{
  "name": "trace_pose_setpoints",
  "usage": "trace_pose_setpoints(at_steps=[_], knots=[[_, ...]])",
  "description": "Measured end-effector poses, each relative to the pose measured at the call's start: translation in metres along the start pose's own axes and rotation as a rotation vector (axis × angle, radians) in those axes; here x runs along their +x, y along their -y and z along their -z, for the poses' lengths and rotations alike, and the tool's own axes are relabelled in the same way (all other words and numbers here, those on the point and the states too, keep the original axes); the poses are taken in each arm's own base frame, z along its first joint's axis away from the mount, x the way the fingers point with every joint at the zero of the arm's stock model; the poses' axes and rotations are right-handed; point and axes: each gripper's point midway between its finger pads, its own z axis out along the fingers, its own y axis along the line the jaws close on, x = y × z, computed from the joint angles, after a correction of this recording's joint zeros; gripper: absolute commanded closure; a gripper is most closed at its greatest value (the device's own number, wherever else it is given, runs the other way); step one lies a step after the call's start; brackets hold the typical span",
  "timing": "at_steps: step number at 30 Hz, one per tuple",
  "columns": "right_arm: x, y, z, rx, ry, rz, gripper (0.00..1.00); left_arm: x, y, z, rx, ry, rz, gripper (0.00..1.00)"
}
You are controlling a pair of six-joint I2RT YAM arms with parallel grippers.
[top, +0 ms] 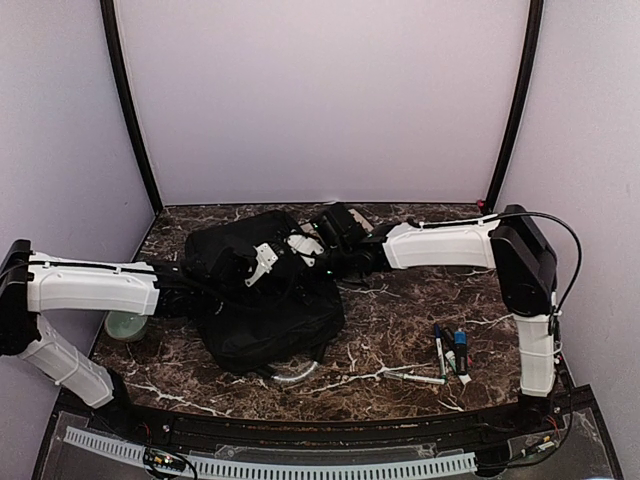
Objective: Pack the student bag
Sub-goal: Pick up the lower front pocket of the student bag.
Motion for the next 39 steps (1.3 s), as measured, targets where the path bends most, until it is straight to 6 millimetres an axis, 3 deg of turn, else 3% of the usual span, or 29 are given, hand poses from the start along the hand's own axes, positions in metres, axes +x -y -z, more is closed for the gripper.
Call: trace_pose_setpoints(at_steps=[3, 6, 16, 18, 24, 26, 34, 39], knots=[[-0.002, 0.001, 0.002, 0.003, 0.009, -0.001, 0.00, -0.005, -0.011, 0.004, -0.045, 0.026, -0.033, 0.58], [-0.002, 0.004, 0.004, 0.005, 0.009, -0.007, 0.00, -0.006, -0.014, 0.003, -0.071, 0.029, -0.081, 0.50], [0.002, 0.013, 0.007, 0.004, -0.004, -0.024, 0.00, 0.002, -0.004, -0.010, -0.071, -0.009, -0.170, 0.48], [0.004, 0.014, 0.007, 0.003, -0.009, -0.029, 0.00, 0.005, 0.001, -0.015, -0.067, -0.024, -0.195, 0.52], [0.005, 0.016, 0.008, 0.000, -0.012, -0.037, 0.01, 0.010, 0.006, -0.025, -0.099, -0.068, -0.259, 0.84], [0.005, 0.016, 0.008, -0.003, -0.012, -0.038, 0.01, 0.006, 0.005, -0.023, -0.106, -0.061, -0.263, 0.99], [0.006, 0.026, 0.024, 0.004, -0.003, -0.044, 0.01, -0.019, -0.007, -0.012, -0.099, 0.002, -0.183, 1.00], [0.010, 0.028, 0.027, -0.009, -0.011, -0.035, 0.01, -0.023, -0.005, -0.012, -0.082, 0.021, -0.154, 1.00]])
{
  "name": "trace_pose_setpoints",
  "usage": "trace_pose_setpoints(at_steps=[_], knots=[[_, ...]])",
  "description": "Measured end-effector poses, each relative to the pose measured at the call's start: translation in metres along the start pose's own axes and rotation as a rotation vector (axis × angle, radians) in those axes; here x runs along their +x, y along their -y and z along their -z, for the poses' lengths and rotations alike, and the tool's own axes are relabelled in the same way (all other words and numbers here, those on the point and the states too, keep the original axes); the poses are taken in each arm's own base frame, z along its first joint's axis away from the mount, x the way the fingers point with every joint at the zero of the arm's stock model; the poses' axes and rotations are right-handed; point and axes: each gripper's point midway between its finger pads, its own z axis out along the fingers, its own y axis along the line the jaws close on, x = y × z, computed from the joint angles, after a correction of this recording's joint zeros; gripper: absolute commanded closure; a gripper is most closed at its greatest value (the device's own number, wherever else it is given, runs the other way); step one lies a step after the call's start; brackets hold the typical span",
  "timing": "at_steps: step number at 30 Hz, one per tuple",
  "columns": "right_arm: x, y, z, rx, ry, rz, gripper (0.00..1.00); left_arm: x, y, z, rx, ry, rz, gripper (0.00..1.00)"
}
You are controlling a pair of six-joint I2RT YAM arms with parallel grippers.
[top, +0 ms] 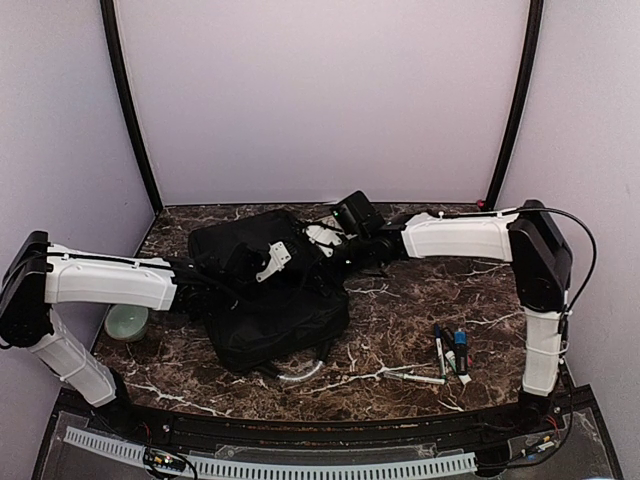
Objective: Pack the student bag
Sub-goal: Pick up the lower front pocket of the student bag, then move the pen to the center of the board.
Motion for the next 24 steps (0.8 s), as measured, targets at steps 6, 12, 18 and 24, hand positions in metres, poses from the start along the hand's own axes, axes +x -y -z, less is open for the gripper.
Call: trace_pose_setpoints(at_steps=[6, 12, 18, 24], knots=[[-0.007, 0.001, 0.045, -0.051, 0.004, 0.039, 0.02, -0.013, -0.002, 0.002, 0.029, 0.032, 0.050, 1.00], [-0.021, 0.015, 0.152, -0.037, 0.131, 0.111, 0.04, -0.017, 0.003, 0.004, 0.088, 0.059, 0.114, 1.00], [0.052, 0.014, 0.174, -0.063, -0.012, 0.141, 0.18, -0.015, 0.008, 0.002, 0.163, 0.050, 0.192, 1.00], [0.170, -0.012, 0.158, -0.165, -0.339, 0.128, 0.25, -0.017, 0.010, 0.001, 0.231, 0.038, 0.255, 1.00]])
